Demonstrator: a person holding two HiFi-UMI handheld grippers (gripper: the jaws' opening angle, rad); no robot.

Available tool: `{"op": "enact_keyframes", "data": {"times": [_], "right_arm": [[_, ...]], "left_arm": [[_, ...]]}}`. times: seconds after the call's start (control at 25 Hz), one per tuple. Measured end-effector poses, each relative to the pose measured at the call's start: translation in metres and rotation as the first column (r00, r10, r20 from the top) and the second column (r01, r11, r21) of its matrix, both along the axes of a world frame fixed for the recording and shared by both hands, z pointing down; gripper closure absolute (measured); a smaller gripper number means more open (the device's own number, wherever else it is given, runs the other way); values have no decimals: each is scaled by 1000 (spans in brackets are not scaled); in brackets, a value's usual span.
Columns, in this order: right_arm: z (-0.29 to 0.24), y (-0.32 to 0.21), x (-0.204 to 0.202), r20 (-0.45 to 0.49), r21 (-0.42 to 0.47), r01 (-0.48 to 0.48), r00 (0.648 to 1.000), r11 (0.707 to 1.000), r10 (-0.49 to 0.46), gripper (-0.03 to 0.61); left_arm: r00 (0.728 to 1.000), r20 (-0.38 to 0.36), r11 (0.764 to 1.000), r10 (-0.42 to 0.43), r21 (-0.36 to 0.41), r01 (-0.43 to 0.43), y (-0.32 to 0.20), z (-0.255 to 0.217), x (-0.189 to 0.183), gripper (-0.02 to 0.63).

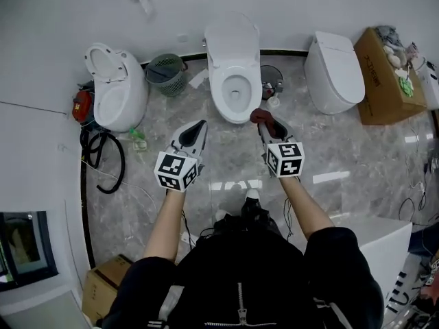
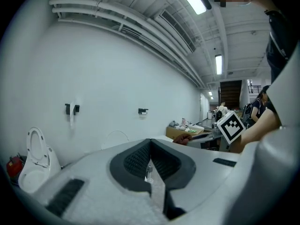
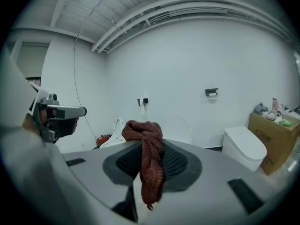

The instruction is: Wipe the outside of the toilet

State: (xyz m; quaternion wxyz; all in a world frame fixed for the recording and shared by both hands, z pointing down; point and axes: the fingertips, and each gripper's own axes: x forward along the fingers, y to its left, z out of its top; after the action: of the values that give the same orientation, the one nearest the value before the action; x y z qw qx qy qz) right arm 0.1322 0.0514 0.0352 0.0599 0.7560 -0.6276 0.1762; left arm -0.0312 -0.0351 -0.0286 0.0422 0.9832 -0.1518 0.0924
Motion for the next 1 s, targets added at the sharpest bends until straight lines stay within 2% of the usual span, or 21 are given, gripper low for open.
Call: {"op": "enact_keyframes", "data": {"times": [0.12, 0.44, 1.0], "right_arm": [[-20, 1, 16, 7, 39, -2, 1000, 999, 1, 480], [-52, 0, 42, -41, 103, 83, 996, 991, -79, 480], [-69, -12, 43, -44, 131, 111, 993, 985, -106, 482]], "left_arm": [[1000, -12, 1000, -12, 26, 12, 2, -17, 17, 612], [998, -40, 996, -57, 66, 59, 15, -33, 61, 612], [998, -38, 995, -57, 74, 60, 6, -38, 68, 612]]}}
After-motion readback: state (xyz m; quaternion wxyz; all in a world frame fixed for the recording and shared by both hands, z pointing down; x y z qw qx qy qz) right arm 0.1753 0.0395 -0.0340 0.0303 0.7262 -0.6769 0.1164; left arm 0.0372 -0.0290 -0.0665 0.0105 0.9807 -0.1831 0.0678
